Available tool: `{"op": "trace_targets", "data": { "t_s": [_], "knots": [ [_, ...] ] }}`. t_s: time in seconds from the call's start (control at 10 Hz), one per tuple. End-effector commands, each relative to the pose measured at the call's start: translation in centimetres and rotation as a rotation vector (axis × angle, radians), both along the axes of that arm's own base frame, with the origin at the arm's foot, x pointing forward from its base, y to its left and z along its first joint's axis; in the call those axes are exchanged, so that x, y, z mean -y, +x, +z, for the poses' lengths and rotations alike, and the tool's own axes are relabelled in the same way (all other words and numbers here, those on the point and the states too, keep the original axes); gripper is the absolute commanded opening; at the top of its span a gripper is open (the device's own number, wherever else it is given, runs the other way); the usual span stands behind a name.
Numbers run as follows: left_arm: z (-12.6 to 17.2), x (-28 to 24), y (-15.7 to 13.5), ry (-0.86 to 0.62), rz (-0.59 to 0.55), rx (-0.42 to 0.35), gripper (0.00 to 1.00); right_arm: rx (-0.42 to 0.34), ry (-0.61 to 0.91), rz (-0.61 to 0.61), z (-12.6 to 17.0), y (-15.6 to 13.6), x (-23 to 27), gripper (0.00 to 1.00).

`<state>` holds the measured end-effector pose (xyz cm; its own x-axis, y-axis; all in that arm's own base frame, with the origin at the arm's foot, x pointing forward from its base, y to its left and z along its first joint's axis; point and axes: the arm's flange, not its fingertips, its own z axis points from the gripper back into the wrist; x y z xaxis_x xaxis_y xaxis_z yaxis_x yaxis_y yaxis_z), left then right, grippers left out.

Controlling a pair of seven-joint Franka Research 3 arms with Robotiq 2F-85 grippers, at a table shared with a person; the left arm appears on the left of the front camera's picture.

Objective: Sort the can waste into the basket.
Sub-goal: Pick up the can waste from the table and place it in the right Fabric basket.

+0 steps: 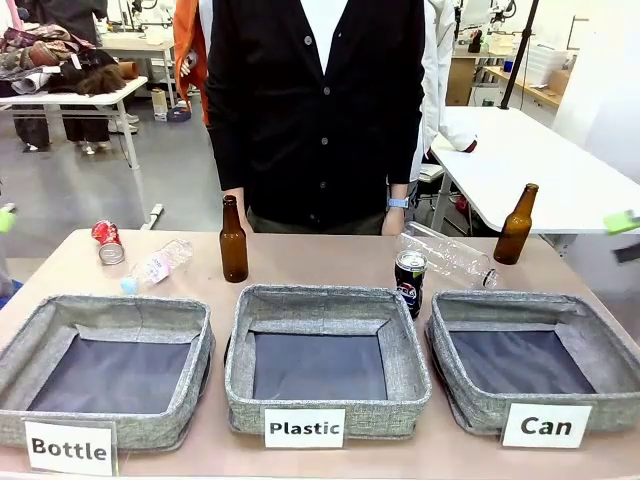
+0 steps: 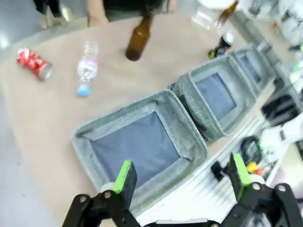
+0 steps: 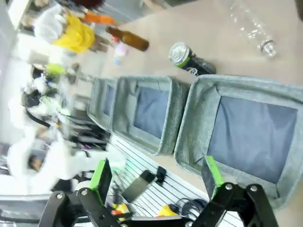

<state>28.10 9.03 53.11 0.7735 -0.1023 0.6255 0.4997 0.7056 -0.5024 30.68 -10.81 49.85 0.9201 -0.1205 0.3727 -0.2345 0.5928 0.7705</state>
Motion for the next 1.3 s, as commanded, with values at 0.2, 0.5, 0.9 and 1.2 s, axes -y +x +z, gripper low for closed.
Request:
{"op": "trace_targets", "data": {
  "t_s": [0.2,0.5,0.9,1.2],
  "knots": [
    [-7.1,-10.1,-2.4,-0.470,0.329,-0.054,1.00,0.072,0.331,-0.184,-4.7,0.2,8.5,1.00],
    [-7.1,-13.4,-3.4,-0.466,0.359,-0.081,1.00,0.070,0.324,-0.230,-5.2,-0.9,9.5,1.00],
    [-7.1,-13.4,-3.4,-0.466,0.359,-0.081,1.00,0.070,0.324,-0.230,-5.2,-0.9,9.5,1.00],
    [-7.2,-13.1,-3.7,-0.464,0.367,-0.104,1.00,0.070,0.324,-0.230,-5.2,-0.9,9.5,1.00]
  ]
}}
